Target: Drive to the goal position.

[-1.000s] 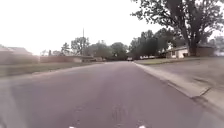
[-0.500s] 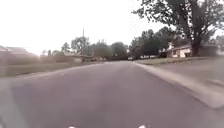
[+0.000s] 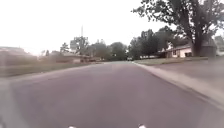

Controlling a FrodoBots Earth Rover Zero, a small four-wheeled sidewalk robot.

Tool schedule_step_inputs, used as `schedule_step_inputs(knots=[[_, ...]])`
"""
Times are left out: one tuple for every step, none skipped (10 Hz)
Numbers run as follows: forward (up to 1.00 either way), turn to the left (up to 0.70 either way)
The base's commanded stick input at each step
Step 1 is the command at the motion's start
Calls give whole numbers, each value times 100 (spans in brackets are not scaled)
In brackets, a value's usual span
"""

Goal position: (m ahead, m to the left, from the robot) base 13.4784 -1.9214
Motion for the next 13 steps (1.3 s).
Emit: schedule_step_inputs(knots=[[100,0],[100,0],[100,0],[100,0],[100,0],[100,-36],[100,-38],[100,-40],[100,-27],[100,-9],[100,0],[100,0],[100,0]])
